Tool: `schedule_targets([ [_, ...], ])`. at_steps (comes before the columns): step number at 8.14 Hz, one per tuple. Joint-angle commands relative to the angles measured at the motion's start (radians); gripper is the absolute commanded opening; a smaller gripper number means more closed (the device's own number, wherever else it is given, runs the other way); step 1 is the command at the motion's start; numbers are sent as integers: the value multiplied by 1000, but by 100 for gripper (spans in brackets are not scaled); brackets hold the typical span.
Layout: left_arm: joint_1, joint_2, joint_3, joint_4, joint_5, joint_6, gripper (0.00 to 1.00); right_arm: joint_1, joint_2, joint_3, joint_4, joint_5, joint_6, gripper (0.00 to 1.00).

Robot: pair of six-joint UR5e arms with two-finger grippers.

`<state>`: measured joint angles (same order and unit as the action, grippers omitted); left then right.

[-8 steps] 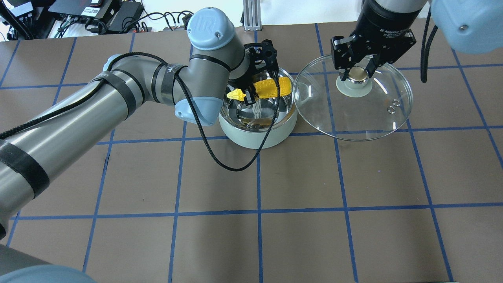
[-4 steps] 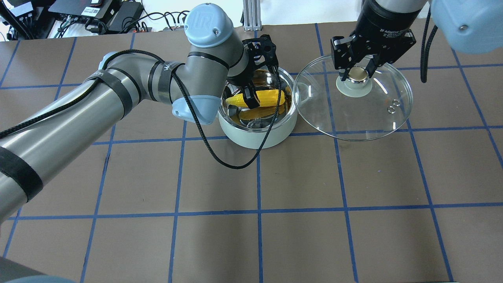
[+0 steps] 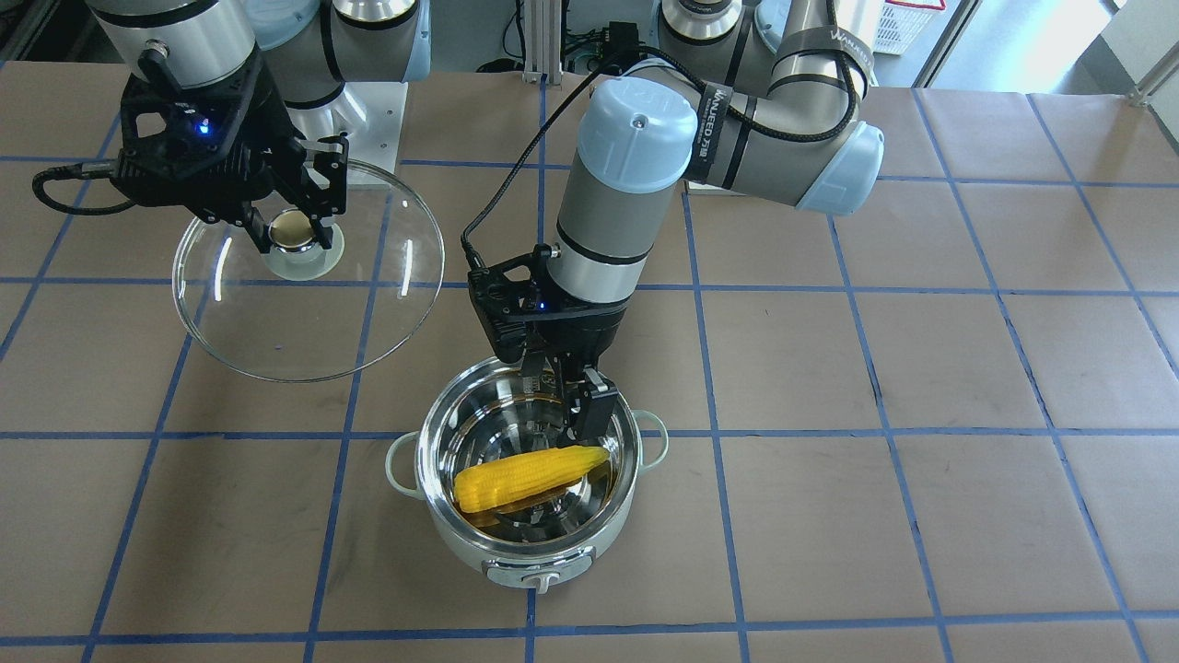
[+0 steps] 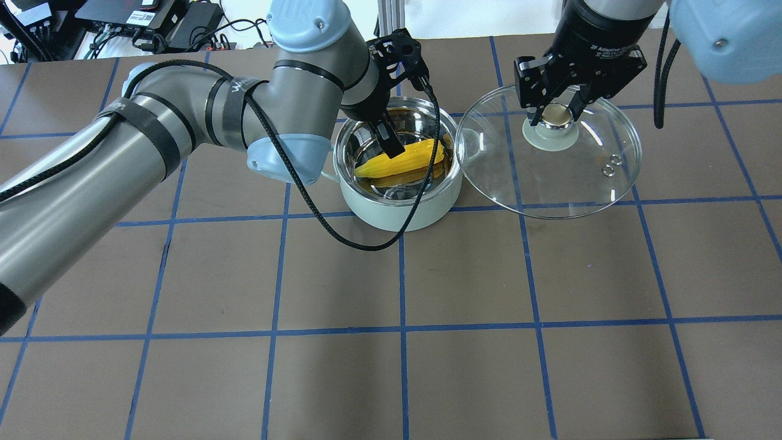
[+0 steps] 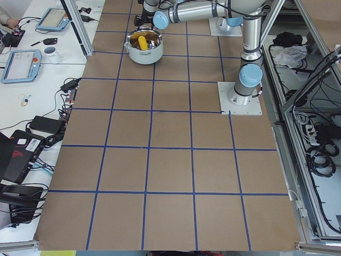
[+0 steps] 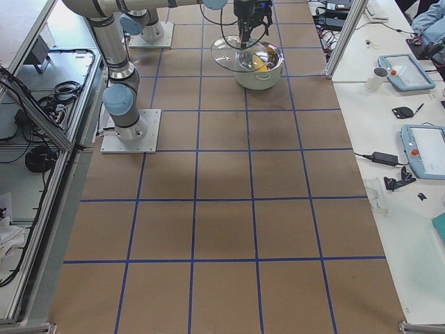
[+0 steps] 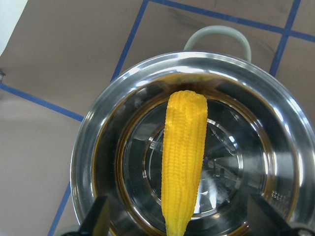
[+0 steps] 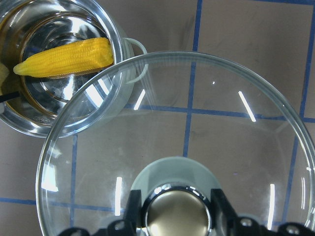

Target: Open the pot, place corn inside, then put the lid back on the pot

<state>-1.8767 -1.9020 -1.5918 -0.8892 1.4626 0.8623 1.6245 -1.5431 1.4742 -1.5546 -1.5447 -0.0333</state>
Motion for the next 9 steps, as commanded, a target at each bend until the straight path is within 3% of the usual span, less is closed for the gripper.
schedule_targets([
  [1,98,63,4,-84,-8,-35,100,0,0,0,-1,0,0,34],
  [3,200,84,4,-109,-11,-51,100,3,0,0,-13,-3,0,34],
  [6,243,113,4,-140,2,-228,100,20,40,-5,-100,15,48,35],
  [9,241,127,4,-184,4,-661,100,170,171,-41,-293,2,227,35],
])
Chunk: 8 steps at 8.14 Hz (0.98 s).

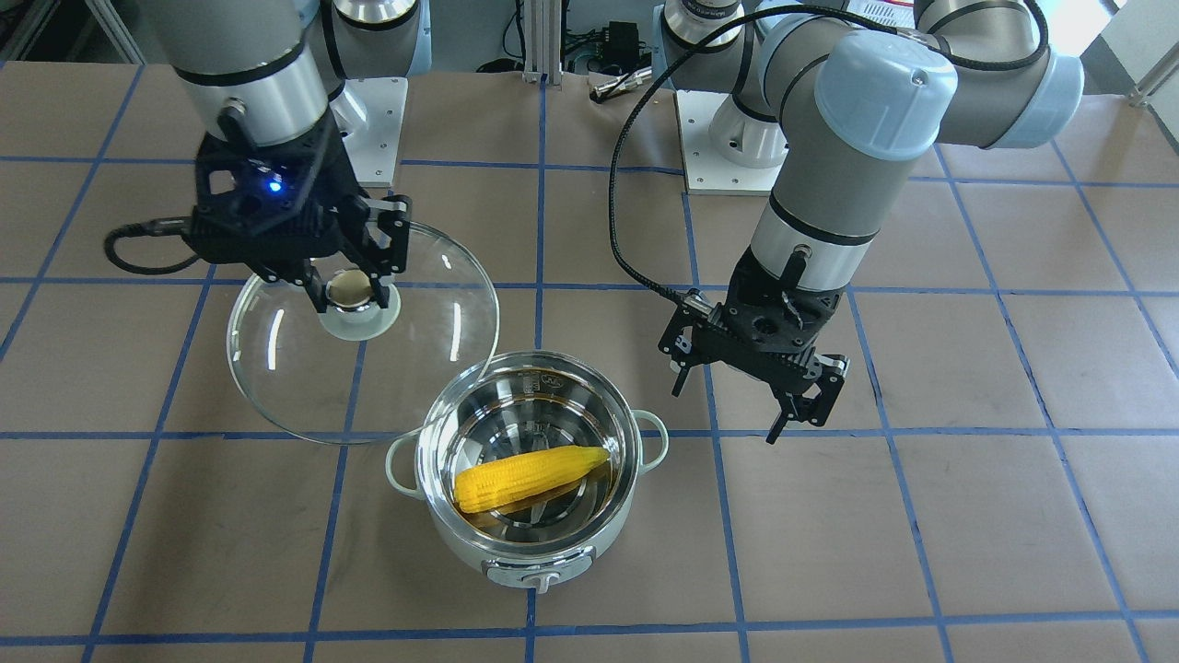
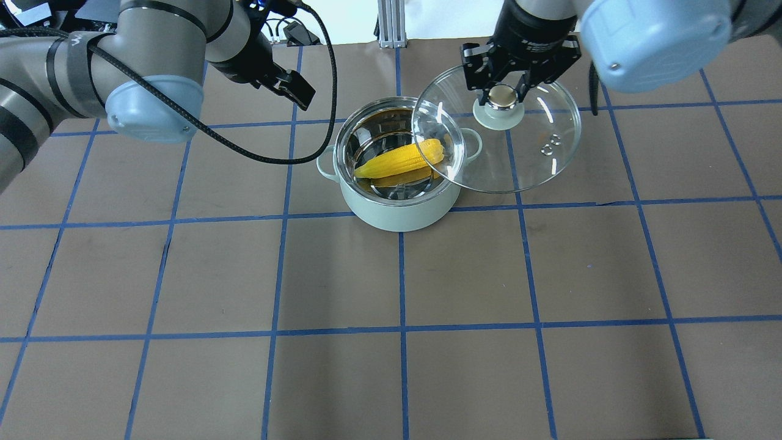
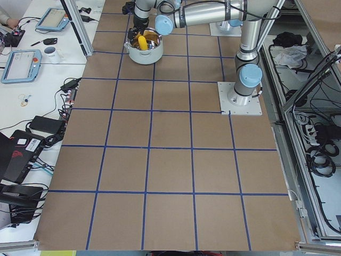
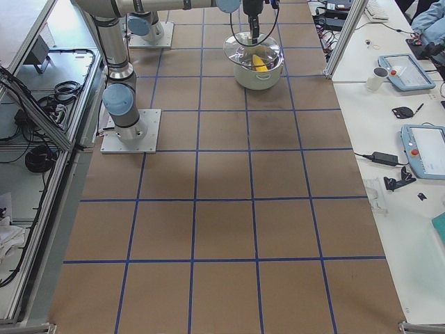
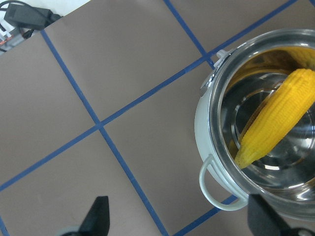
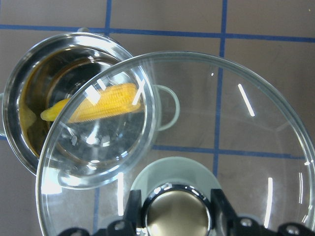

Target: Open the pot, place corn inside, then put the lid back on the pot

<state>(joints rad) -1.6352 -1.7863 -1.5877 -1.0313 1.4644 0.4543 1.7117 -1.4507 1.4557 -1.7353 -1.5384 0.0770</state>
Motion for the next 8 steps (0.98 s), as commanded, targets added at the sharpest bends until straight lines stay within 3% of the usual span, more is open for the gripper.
schedule_targets([
  [1,0,28,-5,-71,2,-379,100,116,125,-34,-169,-3,156,35],
  [4,5,62,-12,-150,14,-473,100,163,202,-46,-271,9,256,35],
  [5,1,62,-9,-164,61,-471,100,181,226,-47,-309,11,277,35],
  [6,1,64,-9,-168,111,-471,100,190,240,-48,-316,9,280,35],
  [8,3,67,-14,-174,117,-473,100,195,266,-46,-316,11,277,35],
])
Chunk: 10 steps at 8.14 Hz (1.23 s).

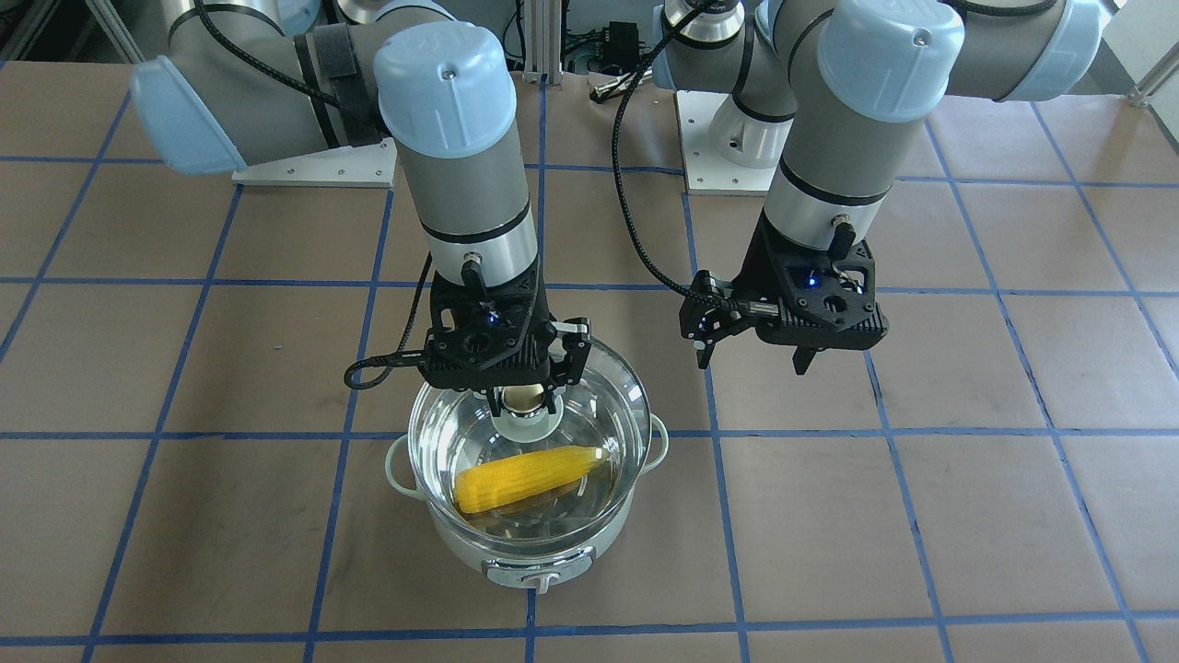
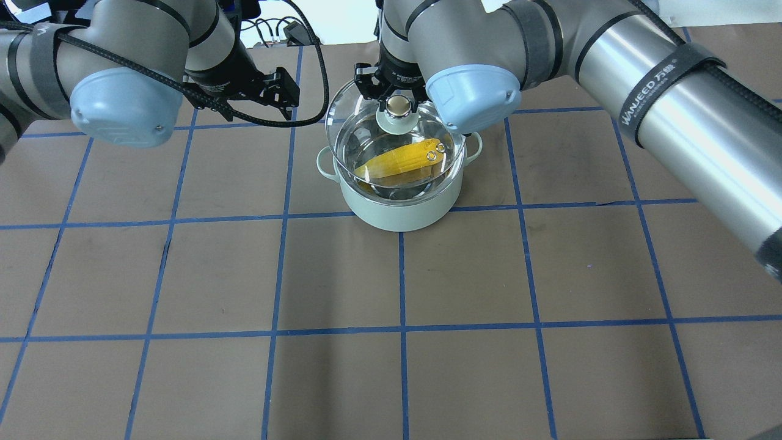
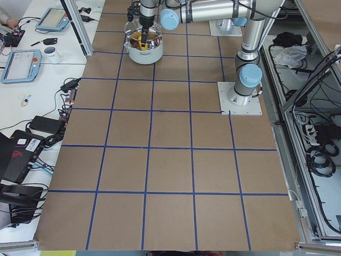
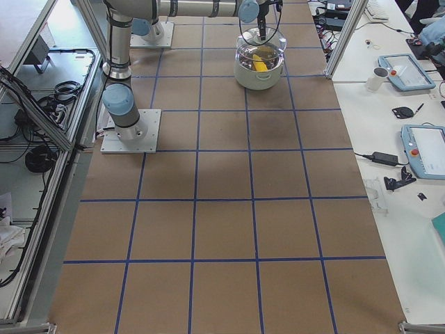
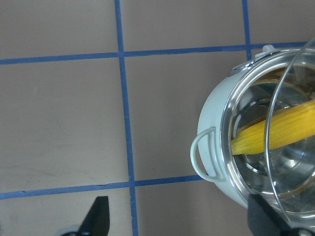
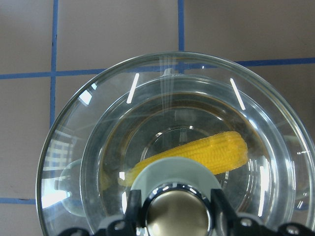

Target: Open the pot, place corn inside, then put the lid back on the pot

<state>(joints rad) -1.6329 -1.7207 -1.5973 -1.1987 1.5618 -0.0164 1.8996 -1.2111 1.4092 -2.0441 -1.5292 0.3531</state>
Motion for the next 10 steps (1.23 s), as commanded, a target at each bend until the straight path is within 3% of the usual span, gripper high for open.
schedule_targets([
  [1,1,1,-4,-6,18,-2,100,7,44,1,-14,1,1,35],
  [10,1,-2,-9,-4,18,-2,100,7,73,2,-22,1,-6,35],
])
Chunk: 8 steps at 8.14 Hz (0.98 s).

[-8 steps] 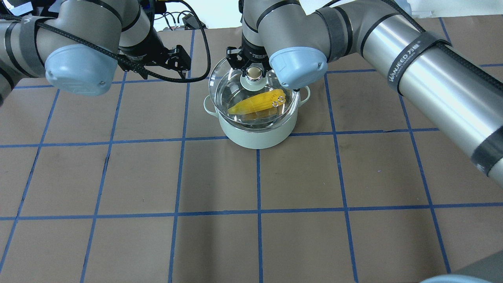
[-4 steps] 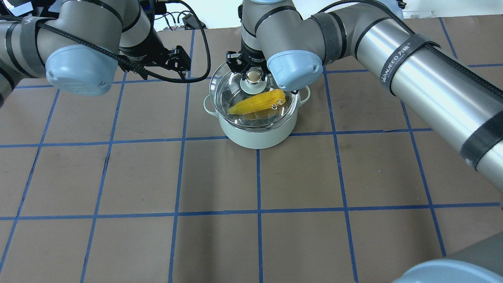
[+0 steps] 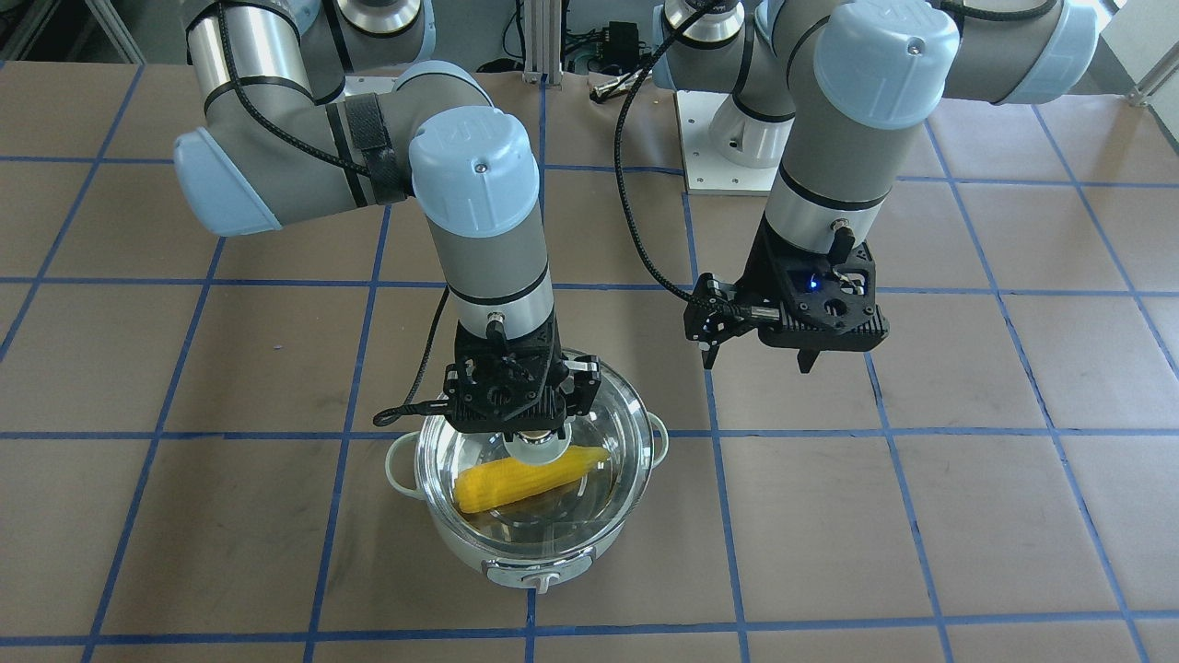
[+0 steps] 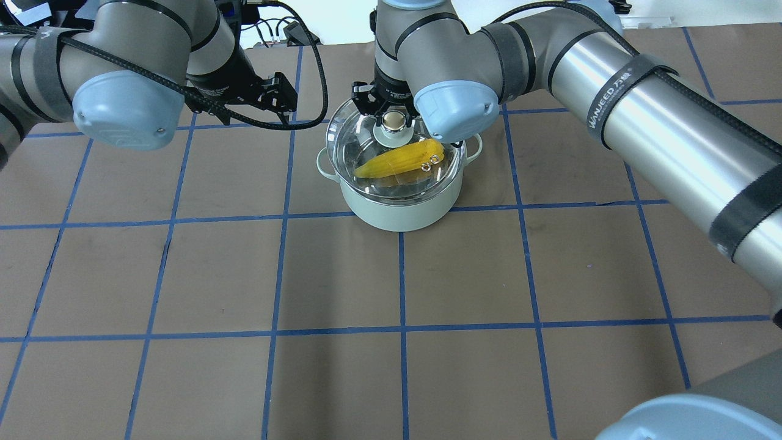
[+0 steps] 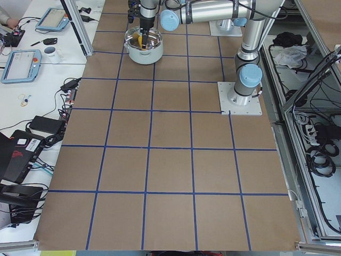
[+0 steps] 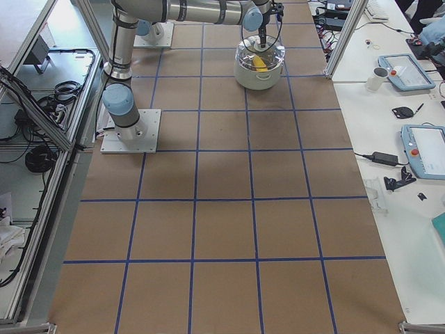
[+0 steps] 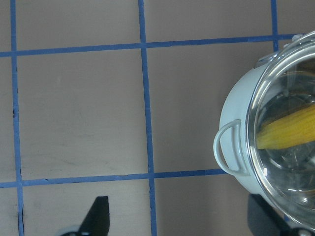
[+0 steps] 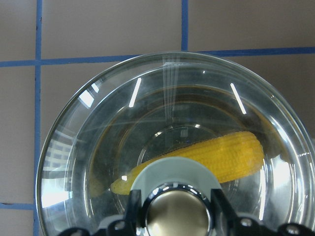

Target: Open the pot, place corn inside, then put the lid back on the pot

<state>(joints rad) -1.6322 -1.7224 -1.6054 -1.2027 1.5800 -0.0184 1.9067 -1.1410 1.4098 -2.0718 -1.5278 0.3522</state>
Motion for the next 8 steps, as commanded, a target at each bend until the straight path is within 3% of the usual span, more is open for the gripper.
schedule_targets([
  [1,0,-2,-1,2,0,0,100,0,3,1,9,-2,-7,35],
  [8,0,-3,-2,3,2,0,100,0,3,14,22,-11,-18,35],
])
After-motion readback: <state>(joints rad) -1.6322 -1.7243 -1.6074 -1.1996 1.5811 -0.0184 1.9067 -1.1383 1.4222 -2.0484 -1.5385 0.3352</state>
